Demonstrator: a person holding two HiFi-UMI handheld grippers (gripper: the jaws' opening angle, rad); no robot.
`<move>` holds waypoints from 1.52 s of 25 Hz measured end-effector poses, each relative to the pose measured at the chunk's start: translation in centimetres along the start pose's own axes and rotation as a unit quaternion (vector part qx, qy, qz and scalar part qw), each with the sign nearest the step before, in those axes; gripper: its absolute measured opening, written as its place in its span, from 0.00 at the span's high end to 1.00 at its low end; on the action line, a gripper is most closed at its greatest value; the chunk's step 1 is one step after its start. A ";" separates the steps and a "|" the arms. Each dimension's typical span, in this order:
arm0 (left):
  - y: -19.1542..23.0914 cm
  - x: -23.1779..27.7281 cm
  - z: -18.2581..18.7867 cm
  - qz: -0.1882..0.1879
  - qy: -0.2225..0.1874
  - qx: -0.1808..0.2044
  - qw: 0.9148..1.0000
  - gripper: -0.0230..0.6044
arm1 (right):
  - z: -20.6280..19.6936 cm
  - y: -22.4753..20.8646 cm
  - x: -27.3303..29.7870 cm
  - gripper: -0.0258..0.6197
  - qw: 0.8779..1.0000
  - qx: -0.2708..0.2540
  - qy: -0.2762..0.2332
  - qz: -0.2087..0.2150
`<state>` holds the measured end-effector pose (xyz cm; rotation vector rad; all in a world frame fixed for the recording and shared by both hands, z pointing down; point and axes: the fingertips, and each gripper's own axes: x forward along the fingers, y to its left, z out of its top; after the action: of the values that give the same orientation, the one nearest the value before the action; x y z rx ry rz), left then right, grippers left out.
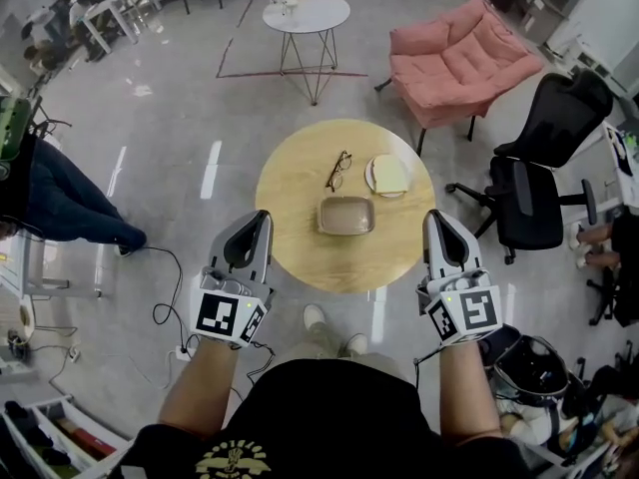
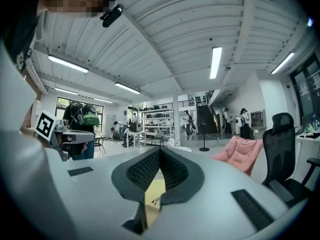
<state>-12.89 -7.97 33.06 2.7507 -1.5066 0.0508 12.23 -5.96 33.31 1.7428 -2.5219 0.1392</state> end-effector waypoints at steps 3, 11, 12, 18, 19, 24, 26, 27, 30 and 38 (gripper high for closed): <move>1.1 1.1 0.2 -0.006 -0.006 -0.013 1.000 0.94 | 0.3 0.4 1.1 0.94 1.000 -0.003 0.002 -0.007; 3.3 3.2 0.3 -0.018 -0.012 -0.012 1.000 0.94 | 1.2 0.9 2.6 0.94 1.000 -0.014 0.002 -0.027; 3.4 3.4 0.4 -0.020 -0.012 -0.014 1.000 0.94 | 1.4 0.8 2.7 0.94 0.999 -0.015 0.002 -0.028; 3.8 4.5 0.2 -0.025 -0.008 -0.021 0.999 0.94 | 1.9 0.5 3.4 0.94 0.999 -0.021 0.002 -0.029; 3.9 4.7 0.1 -0.024 -0.006 -0.025 0.999 0.94 | 1.9 0.3 3.5 0.94 0.999 -0.020 0.002 -0.029; 4.0 6.4 -0.7 -0.018 0.002 -0.051 0.999 0.94 | 1.1 -1.3 4.7 0.94 1.000 -0.014 0.006 -0.022; 4.0 7.0 -1.0 -0.012 0.005 -0.052 0.999 0.94 | 0.8 -1.9 5.2 0.94 1.000 -0.013 0.009 -0.015; 4.0 7.4 -1.1 -0.008 0.005 -0.052 0.999 0.94 | 0.6 -2.2 5.6 0.94 1.000 -0.012 0.010 -0.011; 4.0 8.6 -1.0 -0.003 0.005 -0.047 0.999 0.94 | 0.1 -2.9 6.7 0.94 1.000 -0.010 0.015 0.001; 5.6 11.1 -2.6 0.019 0.026 -0.047 0.998 0.94 | -1.3 -4.9 10.1 0.94 0.999 0.001 0.032 0.024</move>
<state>-11.68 -20.32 35.96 2.6261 -1.5078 0.0505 13.23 -16.92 35.84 1.6533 -2.5200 0.1969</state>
